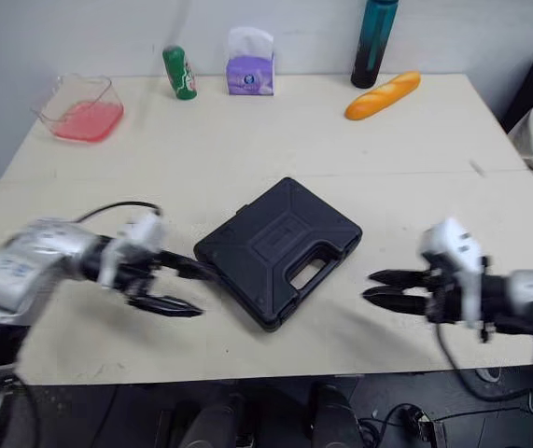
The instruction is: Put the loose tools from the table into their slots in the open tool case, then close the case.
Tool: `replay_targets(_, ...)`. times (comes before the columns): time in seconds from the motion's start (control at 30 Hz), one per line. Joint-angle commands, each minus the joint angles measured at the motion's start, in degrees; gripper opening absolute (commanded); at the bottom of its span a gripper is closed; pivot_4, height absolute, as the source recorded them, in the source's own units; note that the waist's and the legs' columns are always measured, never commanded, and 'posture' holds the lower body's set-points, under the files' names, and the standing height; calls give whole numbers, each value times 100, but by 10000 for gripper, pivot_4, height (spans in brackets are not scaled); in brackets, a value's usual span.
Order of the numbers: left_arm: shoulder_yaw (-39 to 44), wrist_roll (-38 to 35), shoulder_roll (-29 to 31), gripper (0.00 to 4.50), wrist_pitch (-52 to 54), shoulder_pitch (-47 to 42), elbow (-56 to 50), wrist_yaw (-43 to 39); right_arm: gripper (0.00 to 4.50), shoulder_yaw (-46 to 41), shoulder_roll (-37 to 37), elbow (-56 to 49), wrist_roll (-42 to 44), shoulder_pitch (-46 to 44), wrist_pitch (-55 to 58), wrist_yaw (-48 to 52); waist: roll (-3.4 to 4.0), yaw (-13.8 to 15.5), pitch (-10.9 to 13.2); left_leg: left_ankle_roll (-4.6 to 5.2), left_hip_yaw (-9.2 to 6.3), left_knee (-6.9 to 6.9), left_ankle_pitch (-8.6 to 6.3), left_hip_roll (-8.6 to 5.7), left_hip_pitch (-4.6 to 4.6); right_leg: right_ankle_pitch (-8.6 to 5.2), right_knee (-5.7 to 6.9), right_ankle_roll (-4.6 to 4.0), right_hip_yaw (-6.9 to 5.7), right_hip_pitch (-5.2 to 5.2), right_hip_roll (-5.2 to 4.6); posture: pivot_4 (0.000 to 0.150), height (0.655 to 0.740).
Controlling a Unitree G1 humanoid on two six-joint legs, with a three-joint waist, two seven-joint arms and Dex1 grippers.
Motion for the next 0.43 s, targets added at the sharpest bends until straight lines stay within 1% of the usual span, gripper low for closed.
replay_targets(0.03,1265,-710,593,45000,682,439,-336,-1,34485,-1117,-380,365,-50,281,-44,735,-7,22,7,1,1,3,-1,-1,0,1,-1,3,1,2,1,1500,7394)
replay_targets(0.1,2142,-797,999,45000,928,981,-233,-81,44808,-1600,-593,762,-336,514,-171,1126,-7,27,10,6,-4,4,-2,-4,2,3,-8,8,3,10,-5,1500,7394)
replay_targets(0.2,3222,-590,1316,45000,855,1800,-27,-217,44808,-1930,-782,1217,-761,681,-510,1406,-3,-1,16,6,-4,3,-7,-4,9,8,-19,16,12,15,-20,1500,7394)
replay_targets(0.27,3604,-392,1362,45000,632,2206,31,-204,44808,-1973,-852,1498,-1007,673,-786,1485,11,-11,24,-4,-2,1,-13,0,9,7,-44,14,15,10,-23,1500,7394)
replay_targets(0.33,3742,-254,1298,45000,364,2317,172,1,44808,-1868,-917,1821,-1209,592,-1152,1606,19,-3,28,-27,1,-5,-26,3,13,4,-42,8,18,4,-24,1500,7394)
replay_targets(0.43,3698,-318,1219,45000,289,2293,130,227,44808,-1465,-971,2241,-1369,267,-1527,1559,22,7,30,-53,3,-6,-35,6,8,-5,-16,-6,19,-13,-23,1500,7394)
